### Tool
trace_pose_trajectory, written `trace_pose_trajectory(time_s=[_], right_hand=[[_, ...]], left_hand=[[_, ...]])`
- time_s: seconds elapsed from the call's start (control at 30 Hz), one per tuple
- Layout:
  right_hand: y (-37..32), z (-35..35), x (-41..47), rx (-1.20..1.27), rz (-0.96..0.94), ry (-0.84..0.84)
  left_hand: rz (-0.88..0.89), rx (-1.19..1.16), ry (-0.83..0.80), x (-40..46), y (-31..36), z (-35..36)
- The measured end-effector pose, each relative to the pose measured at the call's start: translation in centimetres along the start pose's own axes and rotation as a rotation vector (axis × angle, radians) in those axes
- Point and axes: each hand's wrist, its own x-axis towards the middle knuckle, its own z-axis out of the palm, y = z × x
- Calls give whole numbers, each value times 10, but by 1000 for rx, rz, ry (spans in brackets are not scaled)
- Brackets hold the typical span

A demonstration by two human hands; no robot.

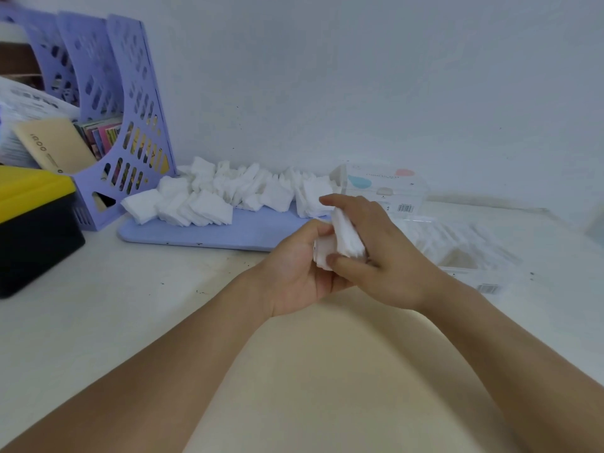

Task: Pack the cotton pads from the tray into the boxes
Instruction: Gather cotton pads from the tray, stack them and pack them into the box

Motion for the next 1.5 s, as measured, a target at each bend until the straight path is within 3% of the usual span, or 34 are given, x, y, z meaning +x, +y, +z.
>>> trace_pose_trajectory(time_s=[0.23,0.4,0.63,0.77,1.13,1.27,1.5], right_hand=[[3,1,3,-60,-43,-19],[2,-2,4,149,-9,88],[-1,-1,4,214,-34,84],[-1,-1,3,292,-11,171],[-2,1,3,166,-48,-5],[-2,-12,2,230,-28,-58],[-7,-10,3,314,-5,8]], left_hand=[[12,-14,-3,-1,1,-3],[0,-84,-34,-5,6,2],[73,171,-63,-5,1,5],[51,47,-140,-8,2,6],[51,97,-37,-9,-3,5],[76,193,7,-12,-1,7],[75,54,-43,-10,2,0]])
